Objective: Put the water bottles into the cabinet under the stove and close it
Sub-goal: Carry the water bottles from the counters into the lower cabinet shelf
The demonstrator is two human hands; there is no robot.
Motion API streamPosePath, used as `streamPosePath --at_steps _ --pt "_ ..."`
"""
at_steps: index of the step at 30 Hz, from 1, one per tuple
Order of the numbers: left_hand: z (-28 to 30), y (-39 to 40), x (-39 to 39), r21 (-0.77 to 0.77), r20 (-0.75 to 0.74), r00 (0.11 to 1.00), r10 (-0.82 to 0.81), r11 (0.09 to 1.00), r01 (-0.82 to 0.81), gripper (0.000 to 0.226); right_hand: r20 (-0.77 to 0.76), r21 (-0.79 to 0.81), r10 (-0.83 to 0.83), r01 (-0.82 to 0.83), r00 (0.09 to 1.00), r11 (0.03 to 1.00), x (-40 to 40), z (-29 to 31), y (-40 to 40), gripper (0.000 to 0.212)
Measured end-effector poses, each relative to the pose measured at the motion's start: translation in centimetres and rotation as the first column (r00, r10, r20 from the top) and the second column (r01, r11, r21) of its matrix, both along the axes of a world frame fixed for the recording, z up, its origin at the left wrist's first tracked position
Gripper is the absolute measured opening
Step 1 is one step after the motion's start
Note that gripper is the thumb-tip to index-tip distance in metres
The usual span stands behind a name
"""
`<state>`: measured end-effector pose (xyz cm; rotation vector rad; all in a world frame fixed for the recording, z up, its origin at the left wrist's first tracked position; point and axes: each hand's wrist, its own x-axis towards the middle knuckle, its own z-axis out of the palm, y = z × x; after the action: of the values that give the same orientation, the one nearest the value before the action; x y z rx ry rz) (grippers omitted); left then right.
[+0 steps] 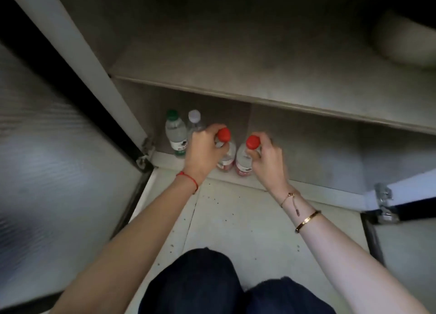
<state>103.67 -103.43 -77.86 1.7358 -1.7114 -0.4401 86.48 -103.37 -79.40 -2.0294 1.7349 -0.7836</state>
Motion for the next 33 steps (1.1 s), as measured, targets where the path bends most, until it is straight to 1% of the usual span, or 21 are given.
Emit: streamPosePath --at_steps 4,8,15,23,29,33 --pt "-2.3 -1.5 -0.2 -0.001 0.009 0.999 -0.035 0.999 0.035 0.04 0.016 -0.03 -0.014 0.014 1.0 0.999 0.2 -2.0 -1.1 0.036" --pt "-2.8 -3.1 0.0 -0.016 0.018 0.998 -0.061 0.998 0.061 0.041 0.052 -0.065 -0.038 0.041 0.998 0.997 0.5 -2.4 -2.5 0.032" --pt "-2.5 -5.8 0.4 0.005 0.089 0.995 -0.044 0.999 0.043 0.045 0.002 -0.062 -0.068 0.068 0.998 0.996 1.0 -2.0 -5.0 0.031" --pt "-2.8 -7.4 1.2 -0.031 0.082 0.996 -0.046 0.998 0.049 0.041 -0.014 -0.102 -0.073 0.071 0.997 0.992 2.2 -2.8 -7.1 0.032" --pt "-3.0 -7.4 1.1 -0.009 0.08 0.995 -0.066 0.998 0.067 0.048 0.078 -0.105 -0.06 0.068 0.995 0.992 2.2 -3.9 -7.1 0.042" --pt "-3.1 -6.8 1.2 -0.015 0.093 0.994 -0.061 0.998 0.062 0.054 0.102 -0.106 -0.049 0.06 0.994 0.993 1.6 -4.1 -6.7 0.049"
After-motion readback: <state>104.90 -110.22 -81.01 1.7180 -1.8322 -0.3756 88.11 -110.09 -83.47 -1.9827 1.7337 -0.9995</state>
